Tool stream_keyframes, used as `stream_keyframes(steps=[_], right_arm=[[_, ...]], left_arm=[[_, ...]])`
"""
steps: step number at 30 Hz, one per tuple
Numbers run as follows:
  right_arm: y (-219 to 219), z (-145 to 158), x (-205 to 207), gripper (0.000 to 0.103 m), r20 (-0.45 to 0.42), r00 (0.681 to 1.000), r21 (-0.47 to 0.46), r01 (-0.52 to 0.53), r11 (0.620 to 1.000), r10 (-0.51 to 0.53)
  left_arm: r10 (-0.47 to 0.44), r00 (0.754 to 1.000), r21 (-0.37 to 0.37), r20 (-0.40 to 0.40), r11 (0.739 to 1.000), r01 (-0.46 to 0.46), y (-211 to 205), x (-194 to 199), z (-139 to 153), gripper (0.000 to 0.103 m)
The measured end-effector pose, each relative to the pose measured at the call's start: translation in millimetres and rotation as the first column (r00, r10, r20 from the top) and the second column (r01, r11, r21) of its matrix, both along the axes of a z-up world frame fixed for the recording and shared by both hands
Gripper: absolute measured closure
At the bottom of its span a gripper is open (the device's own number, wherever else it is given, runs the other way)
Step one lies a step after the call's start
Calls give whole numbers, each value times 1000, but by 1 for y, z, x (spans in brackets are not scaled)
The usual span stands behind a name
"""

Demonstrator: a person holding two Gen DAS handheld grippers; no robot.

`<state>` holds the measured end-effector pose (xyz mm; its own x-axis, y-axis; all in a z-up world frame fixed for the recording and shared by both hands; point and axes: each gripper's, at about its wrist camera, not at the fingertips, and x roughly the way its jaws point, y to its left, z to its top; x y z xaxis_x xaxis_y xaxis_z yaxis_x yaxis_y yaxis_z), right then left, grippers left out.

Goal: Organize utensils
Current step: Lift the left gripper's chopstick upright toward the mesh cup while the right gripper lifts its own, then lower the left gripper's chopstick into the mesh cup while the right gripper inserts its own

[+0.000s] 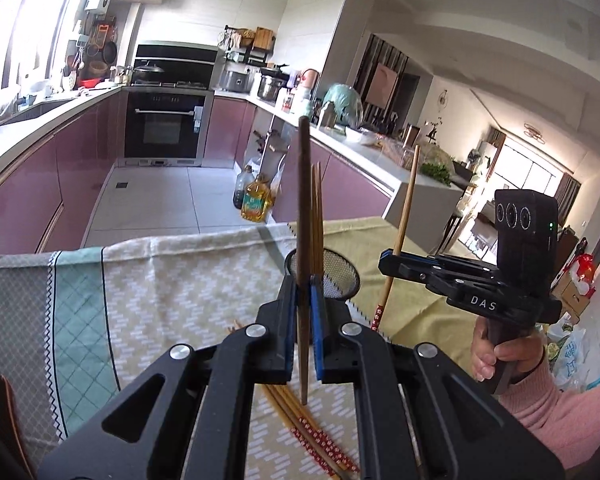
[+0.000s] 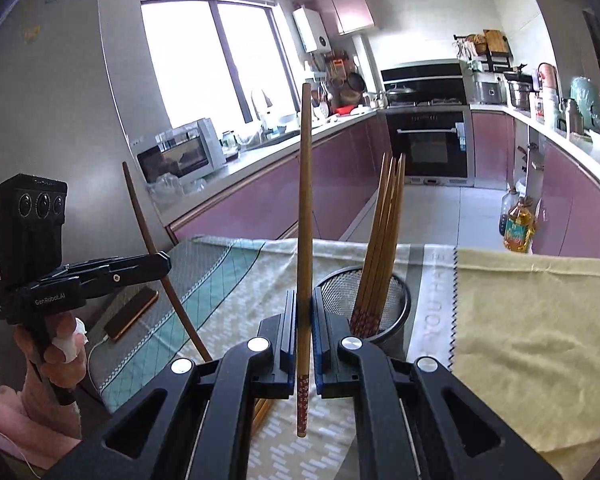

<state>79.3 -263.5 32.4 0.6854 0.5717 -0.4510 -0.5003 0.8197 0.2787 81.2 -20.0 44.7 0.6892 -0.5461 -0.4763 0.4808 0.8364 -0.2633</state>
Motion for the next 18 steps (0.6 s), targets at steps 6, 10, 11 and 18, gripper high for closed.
stream_keyframes(steps=[6, 10, 11, 18], right_arm=[[-4, 20, 9, 97, 60, 998, 0, 30, 1000, -30], [-7, 34, 18, 97, 94, 994, 10, 49, 999, -50], [-8, 36, 21, 97, 97, 994, 13, 52, 999, -53], [-13, 41, 39, 97, 109, 991, 29, 78, 997, -81]], left_arm=[[1, 999, -37, 33, 999, 0, -10, 18, 18, 96], [-8, 998, -49, 69, 999, 11, -20, 28, 35, 96], [-8, 997, -50, 75, 999, 12, -22, 30, 38, 96], [7, 993, -66, 120, 998, 1, -34, 44, 57, 96]])
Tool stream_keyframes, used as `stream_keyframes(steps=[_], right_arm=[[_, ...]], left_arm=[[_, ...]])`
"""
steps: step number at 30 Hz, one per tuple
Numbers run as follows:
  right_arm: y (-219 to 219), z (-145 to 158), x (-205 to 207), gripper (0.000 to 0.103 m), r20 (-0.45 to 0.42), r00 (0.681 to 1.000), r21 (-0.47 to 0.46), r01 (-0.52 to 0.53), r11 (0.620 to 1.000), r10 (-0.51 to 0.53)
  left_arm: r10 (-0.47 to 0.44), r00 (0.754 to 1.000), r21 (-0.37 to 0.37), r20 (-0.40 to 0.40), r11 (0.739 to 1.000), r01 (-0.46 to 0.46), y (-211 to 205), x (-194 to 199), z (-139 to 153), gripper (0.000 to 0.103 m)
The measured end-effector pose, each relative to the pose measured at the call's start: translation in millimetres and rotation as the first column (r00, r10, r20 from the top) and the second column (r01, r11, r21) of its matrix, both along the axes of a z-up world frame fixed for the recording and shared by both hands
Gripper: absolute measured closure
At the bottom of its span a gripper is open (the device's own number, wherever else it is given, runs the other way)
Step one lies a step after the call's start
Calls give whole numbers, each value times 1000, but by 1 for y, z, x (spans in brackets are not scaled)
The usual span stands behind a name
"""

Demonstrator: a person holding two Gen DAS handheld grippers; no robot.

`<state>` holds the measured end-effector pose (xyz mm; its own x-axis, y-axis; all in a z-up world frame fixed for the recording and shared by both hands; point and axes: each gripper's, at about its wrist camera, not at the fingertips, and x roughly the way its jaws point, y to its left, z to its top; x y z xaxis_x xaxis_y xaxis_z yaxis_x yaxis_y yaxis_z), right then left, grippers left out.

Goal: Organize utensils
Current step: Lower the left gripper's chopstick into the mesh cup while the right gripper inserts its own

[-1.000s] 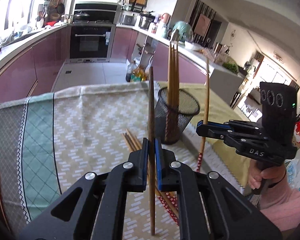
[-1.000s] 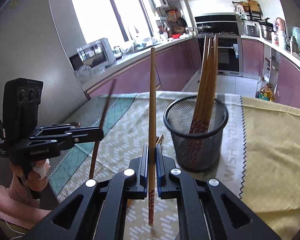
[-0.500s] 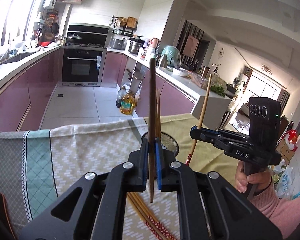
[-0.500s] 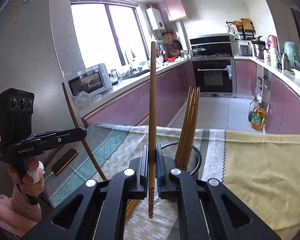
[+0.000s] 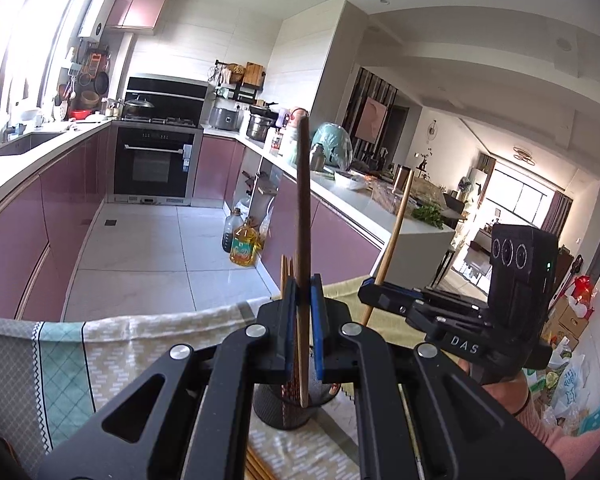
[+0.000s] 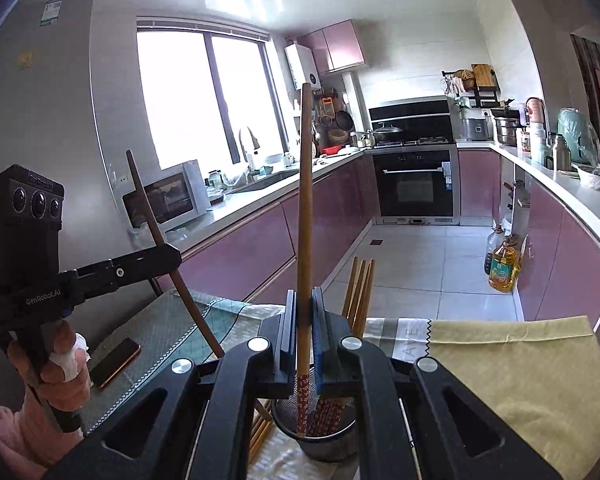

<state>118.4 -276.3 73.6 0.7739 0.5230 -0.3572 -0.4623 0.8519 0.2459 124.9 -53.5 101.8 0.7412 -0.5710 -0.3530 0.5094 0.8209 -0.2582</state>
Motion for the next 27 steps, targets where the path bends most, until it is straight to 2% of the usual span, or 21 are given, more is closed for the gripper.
stream_keyframes(steps=[6, 12, 17, 23, 27], right_arm=[[-2, -12, 14, 97, -30, 999, -1, 19, 1000, -19], [2, -31, 27, 97, -91, 996, -19, 23, 1000, -25], [9, -46, 32, 97, -158, 987, -49, 7, 999, -15], [15, -63, 42, 97, -260, 966, -90, -26, 996, 1], [13, -69, 49, 97, -291, 957, -82, -24, 996, -1]], left_arm=[[15, 1000, 58, -8, 998, -15, -17, 15, -5, 96], [17, 998, 166, -54, 986, -8, -35, 27, -27, 96], [-13, 994, 238, -113, 971, 40, -47, 36, -48, 96], [-40, 984, 278, -171, 957, 87, -54, 48, -66, 96], [-31, 980, 276, -195, 957, 86, -54, 59, -70, 96]])
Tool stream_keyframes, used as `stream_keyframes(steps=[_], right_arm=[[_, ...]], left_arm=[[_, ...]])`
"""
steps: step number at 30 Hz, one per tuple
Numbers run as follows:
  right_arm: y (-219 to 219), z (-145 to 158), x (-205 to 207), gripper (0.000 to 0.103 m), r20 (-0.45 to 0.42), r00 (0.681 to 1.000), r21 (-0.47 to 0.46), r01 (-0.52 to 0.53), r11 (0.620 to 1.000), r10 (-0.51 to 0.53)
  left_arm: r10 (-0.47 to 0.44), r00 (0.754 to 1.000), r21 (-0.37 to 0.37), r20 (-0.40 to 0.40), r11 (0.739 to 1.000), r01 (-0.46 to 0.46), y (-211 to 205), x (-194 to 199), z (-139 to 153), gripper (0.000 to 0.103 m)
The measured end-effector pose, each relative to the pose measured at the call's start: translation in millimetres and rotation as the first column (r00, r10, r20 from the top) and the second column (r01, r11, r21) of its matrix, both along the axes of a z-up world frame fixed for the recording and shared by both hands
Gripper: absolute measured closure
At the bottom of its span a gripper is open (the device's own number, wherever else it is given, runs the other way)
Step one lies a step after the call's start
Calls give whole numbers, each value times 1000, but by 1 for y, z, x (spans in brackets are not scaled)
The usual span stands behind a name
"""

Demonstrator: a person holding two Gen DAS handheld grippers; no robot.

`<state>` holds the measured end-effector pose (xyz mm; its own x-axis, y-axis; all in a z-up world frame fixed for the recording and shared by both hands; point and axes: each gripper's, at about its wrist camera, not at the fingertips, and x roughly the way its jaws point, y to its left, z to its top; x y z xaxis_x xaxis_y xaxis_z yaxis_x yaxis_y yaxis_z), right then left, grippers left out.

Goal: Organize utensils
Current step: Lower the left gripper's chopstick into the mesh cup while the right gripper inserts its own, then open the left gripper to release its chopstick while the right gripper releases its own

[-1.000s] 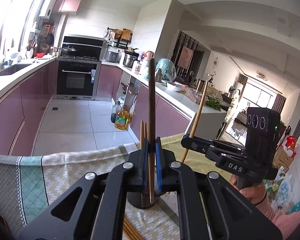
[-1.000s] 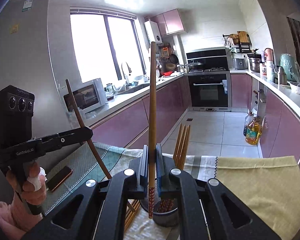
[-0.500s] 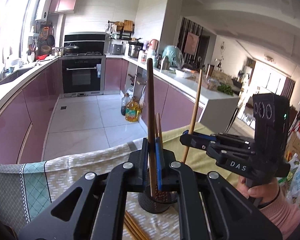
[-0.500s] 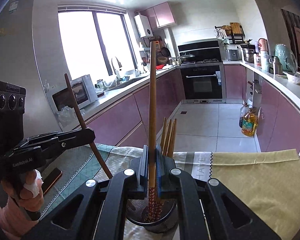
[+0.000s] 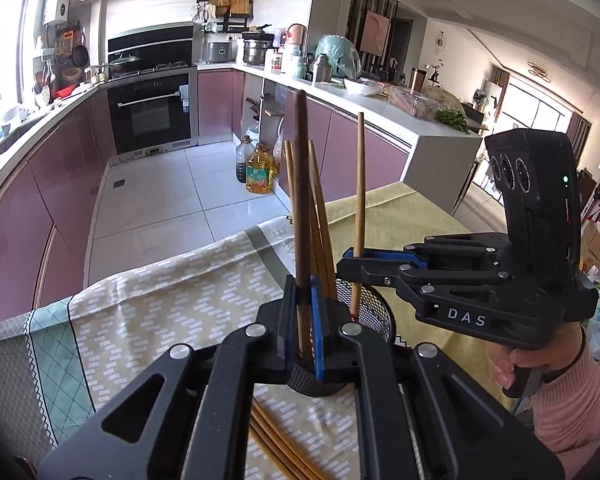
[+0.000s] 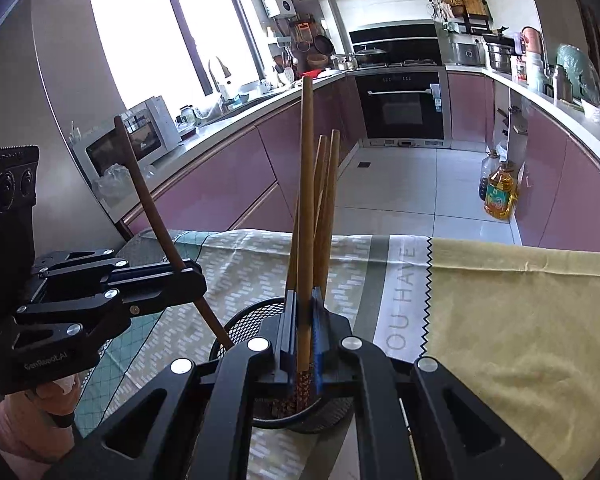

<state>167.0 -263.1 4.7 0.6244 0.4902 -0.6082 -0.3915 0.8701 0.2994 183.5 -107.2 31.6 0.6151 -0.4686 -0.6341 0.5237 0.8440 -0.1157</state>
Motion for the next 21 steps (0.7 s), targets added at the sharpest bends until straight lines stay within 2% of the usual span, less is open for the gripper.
stream_keyframes(steps=[10, 12, 15, 21], right_arm=[[-5, 0, 4, 94, -3, 999, 13, 33, 999, -33], [-7, 1, 4, 87, 3, 999, 18, 37, 999, -37], [-8, 3, 2, 87, 16, 999, 18, 44, 999, -44], [-9, 11, -14, 82, 65, 997, 35, 37, 999, -39]], left_arm=[[21, 999, -10, -42, 1000, -21, -5, 17, -16, 94], [27, 999, -21, -42, 999, -28, -3, 17, -17, 94], [47, 999, -25, -27, 999, -48, 2, 12, -19, 94], [87, 995, -53, 52, 995, -85, 19, -14, -10, 79]])
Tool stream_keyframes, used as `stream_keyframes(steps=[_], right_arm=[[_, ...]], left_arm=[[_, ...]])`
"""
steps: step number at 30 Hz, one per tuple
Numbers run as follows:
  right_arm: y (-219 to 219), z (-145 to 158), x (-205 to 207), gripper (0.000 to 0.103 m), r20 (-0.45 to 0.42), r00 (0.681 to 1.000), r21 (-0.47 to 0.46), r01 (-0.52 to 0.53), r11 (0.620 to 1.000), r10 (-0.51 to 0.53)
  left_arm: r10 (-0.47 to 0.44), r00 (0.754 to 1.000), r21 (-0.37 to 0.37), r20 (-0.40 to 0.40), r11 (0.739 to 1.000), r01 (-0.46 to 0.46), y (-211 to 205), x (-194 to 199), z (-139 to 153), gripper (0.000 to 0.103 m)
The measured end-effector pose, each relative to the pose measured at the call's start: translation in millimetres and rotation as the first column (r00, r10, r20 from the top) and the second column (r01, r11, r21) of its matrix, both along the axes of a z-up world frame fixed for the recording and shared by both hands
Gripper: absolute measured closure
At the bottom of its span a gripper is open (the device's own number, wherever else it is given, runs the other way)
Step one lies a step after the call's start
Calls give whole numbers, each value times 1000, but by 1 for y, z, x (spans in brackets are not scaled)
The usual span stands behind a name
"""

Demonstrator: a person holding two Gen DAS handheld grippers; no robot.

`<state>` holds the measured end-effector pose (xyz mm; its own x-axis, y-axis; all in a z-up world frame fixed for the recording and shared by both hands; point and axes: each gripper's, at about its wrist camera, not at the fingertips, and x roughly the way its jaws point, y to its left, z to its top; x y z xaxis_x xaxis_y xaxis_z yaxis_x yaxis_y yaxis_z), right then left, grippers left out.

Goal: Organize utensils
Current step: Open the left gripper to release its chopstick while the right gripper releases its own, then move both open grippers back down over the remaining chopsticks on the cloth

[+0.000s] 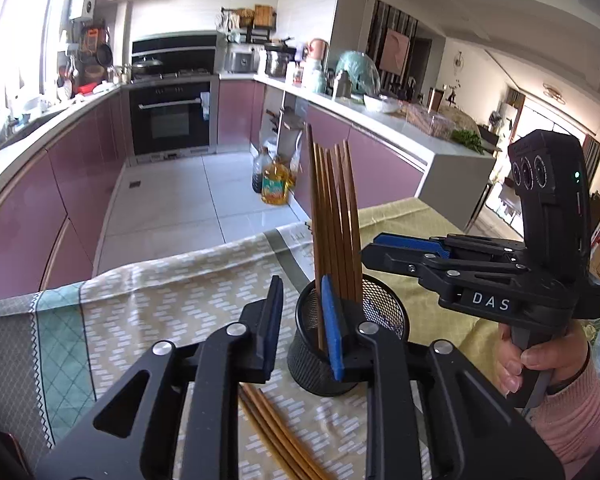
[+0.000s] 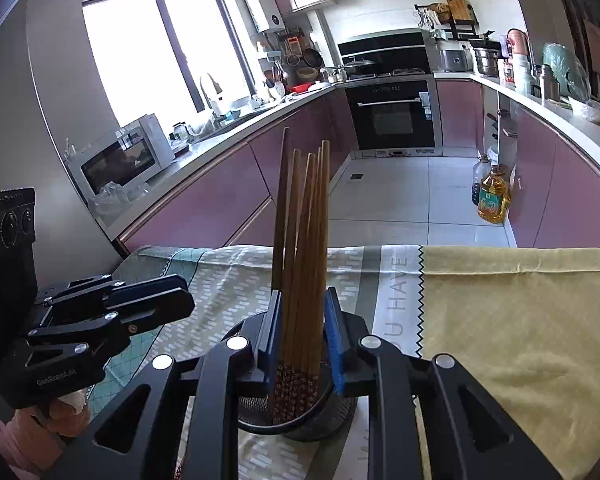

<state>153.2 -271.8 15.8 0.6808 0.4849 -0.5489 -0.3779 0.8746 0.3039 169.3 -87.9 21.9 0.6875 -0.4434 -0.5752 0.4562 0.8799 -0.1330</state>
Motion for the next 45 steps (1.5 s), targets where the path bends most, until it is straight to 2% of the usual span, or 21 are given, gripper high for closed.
stream_keyframes(steps=[2, 5, 10, 12, 15, 17, 21, 26, 31, 45], right_arm=[[1, 5, -12, 81, 31, 999, 5, -16, 1000, 16], [5, 13, -34, 76, 80, 995, 4, -59, 998, 58], [18, 16, -68, 66, 123, 981, -19, -147, 989, 148], [27, 7, -77, 63, 109, 977, -34, -181, 983, 184], [38, -11, -82, 59, 57, 977, -45, -205, 978, 208], [46, -29, -82, 59, 5, 975, -48, -220, 974, 220], [60, -61, -82, 58, -86, 971, -68, -229, 971, 223], [72, -83, -85, 58, -143, 965, -96, -234, 968, 219], [80, -91, -90, 58, -160, 963, -120, -238, 964, 217], [89, -98, -102, 58, -161, 967, -185, -228, 956, 199]], left_arm=[[25, 999, -16, 33, 1000, -25, 10, -13, 4, 67], [64, 995, -19, 82, 998, -62, 24, -32, 7, 57], [121, 988, -4, 94, 993, -121, 45, -57, -6, 39], [154, 985, 8, 80, 988, -155, 54, -65, -17, 28], [180, 982, 28, 48, 983, -182, 64, -71, -33, 24], [213, 976, 58, 36, 975, -215, 68, -77, -45, 15], [249, 968, 102, 23, 963, -250, 75, -86, -63, 13], [274, 962, 137, -2, 953, -271, 78, -91, -79, 13], [279, 960, 166, -22, 948, -272, 76, -92, -89, 13], [263, 962, 185, -69, 951, -246, 67, -97, -103, 15]])
